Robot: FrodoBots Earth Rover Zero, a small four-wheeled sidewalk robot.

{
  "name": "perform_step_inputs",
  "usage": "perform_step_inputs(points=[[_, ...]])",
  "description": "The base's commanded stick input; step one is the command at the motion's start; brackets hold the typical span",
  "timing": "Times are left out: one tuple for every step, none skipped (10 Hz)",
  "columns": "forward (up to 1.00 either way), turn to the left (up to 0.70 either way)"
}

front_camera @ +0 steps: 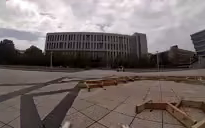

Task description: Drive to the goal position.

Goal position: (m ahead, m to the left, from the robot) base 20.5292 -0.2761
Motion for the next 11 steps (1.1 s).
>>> perform_step_inputs(points=[[0.06,0.01],[0.06,0.01],[0.06,0.0],[0.06,0.01],[0.06,0.0],[0.06,0.0],[0.06,0.01],[0.06,0.01],[0.06,0.01],[0.07,0.01],[0.07,0.01]])
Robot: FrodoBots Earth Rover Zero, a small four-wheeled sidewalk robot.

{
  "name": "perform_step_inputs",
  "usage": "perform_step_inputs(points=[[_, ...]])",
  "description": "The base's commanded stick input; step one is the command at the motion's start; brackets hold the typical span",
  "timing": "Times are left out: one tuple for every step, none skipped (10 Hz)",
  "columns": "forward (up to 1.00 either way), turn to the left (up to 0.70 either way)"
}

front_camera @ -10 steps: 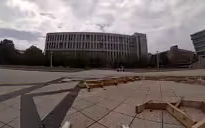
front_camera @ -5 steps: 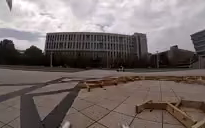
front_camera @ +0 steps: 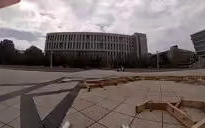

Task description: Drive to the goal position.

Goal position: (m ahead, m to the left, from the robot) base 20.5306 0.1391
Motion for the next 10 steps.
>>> perform_step_inputs(points=[[0.07,0.01],[0.07,0.01],[0.06,0.0],[0.06,0.0],[0.06,0.0],[0.06,0.01],[0.06,0.01],[0.06,0.01],[0.06,0.0],[0.06,0.01]])
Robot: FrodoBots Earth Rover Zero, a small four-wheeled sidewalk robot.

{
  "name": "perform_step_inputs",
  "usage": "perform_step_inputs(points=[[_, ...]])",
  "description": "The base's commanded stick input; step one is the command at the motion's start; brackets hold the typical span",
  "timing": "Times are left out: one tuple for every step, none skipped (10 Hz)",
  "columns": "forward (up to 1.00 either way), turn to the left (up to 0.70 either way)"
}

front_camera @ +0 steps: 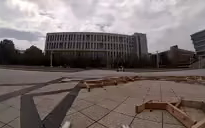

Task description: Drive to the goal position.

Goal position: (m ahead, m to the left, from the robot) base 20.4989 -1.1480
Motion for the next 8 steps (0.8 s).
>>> perform_step_inputs(points=[[0.06,0.01],[0.06,0.01],[0.06,0.01],[0.06,0.01],[0.06,0.01],[0.06,0.01],[0.06,0.01],[0.06,0.01]])
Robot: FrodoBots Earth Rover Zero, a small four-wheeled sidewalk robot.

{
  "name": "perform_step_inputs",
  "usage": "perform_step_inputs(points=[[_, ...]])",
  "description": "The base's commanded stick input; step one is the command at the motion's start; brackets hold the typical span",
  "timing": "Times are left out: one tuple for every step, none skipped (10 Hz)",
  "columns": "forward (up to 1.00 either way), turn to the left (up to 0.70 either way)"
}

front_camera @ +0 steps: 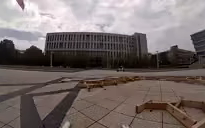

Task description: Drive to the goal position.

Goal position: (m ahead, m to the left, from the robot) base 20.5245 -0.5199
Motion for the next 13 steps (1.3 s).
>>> perform_step_inputs(points=[[0.06,0.01],[0.06,0.01],[0.06,0.01],[0.06,0.01],[0.06,0.01],[0.06,0.01],[0.06,0.01],[0.06,0.01],[0.06,0.0],[0.06,0.0],[0.06,0.0],[0.06,0.0],[0.06,0.0]])
